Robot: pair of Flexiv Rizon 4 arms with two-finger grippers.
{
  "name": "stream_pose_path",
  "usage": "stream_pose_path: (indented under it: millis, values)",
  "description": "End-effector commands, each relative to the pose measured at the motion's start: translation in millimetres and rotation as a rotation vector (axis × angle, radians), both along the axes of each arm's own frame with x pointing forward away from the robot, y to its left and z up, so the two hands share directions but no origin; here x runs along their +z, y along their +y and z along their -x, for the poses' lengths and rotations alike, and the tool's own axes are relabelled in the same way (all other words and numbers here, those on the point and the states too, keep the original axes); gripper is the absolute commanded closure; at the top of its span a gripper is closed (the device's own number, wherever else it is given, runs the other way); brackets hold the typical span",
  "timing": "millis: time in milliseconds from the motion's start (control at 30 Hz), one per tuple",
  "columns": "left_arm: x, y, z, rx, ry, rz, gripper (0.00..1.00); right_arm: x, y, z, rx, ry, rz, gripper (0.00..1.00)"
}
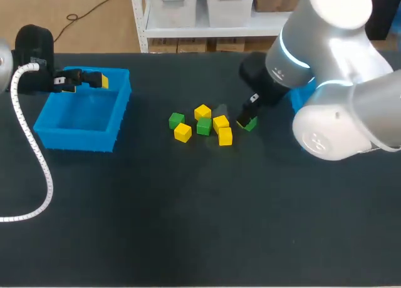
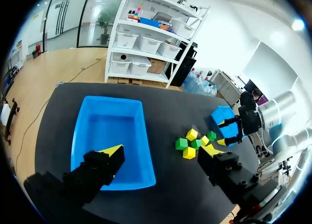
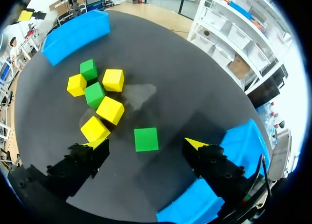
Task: Put the green cubes in the right bin and the yellow cubes in the left bin.
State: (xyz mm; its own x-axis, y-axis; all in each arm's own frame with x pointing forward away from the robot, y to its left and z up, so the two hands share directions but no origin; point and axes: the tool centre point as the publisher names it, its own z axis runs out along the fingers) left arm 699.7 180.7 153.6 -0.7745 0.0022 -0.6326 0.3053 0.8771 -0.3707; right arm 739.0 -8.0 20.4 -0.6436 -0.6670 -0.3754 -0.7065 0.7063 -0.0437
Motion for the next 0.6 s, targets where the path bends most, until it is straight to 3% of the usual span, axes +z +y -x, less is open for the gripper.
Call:
stream_pose_path:
  millis: [33, 600]
  values:
    - [-2.4, 3, -0.3, -0.009, -0.008, 0.012, 0.00, -4, 2, -6.0, 0.002, 0.024, -0.004, 0.00]
    - [-2.4, 3, -0.3, -0.009, -0.008, 0.012, 0.00, -16, 6, -10.4, 0.038, 0.102, -0.062, 0.00]
